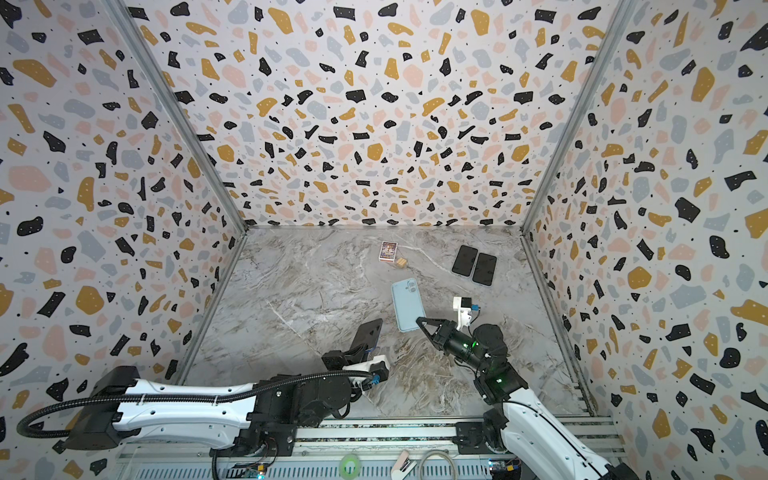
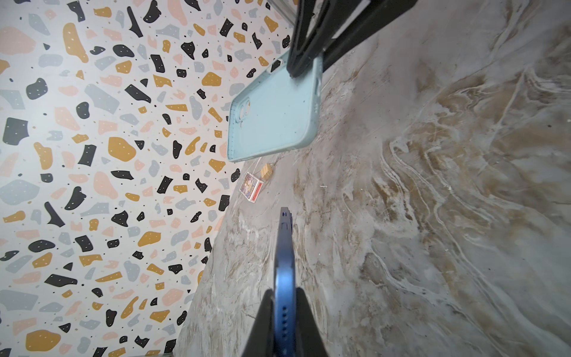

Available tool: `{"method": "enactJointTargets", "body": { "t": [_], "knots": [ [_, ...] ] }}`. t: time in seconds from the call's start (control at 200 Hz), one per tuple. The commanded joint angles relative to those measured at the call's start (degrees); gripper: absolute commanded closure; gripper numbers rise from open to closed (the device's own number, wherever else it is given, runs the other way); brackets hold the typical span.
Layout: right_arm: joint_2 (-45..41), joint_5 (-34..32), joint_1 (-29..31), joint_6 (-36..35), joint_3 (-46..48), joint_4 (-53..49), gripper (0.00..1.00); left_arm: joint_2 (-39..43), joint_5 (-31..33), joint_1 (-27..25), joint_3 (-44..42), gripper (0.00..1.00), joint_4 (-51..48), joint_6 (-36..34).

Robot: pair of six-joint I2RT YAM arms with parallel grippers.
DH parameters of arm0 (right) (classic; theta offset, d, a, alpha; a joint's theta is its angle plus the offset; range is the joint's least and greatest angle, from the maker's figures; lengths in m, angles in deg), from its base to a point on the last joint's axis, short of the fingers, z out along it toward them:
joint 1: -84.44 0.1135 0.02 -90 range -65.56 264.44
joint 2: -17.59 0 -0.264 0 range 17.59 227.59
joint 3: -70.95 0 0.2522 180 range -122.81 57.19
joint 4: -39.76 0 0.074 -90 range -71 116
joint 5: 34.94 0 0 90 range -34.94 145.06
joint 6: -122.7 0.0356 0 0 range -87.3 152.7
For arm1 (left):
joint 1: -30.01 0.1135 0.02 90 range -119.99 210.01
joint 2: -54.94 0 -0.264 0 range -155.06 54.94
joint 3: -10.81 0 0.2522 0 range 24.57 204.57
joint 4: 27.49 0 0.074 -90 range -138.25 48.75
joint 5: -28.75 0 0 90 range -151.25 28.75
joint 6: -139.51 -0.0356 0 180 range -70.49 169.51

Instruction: Take the phone out of the phone case

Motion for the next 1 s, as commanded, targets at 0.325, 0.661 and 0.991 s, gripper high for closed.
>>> {"method": "enactJointTargets", "body": {
  "t": [0.325, 0.661, 0.991],
  "knots": [
    [-6.0, -7.6, 7.0, 3.8, 4.8, -10.1, 1.00, -9.1, 6.6, -5.7, -3.2, 1.00, 7.5, 2.4],
    [-9.3, -16.2, 15.1, 8.3, 8.6, -15.8, 1.00, -15.0, 8.3, -8.1, -6.5, 1.00, 11.6, 6.5],
    [-5.4, -23.0, 23.1, 12.9, 10.0, -14.7, 1.00, -18.9, 5.4, -8.7, -5.7, 1.00, 9.3, 8.5]
  ]
}}
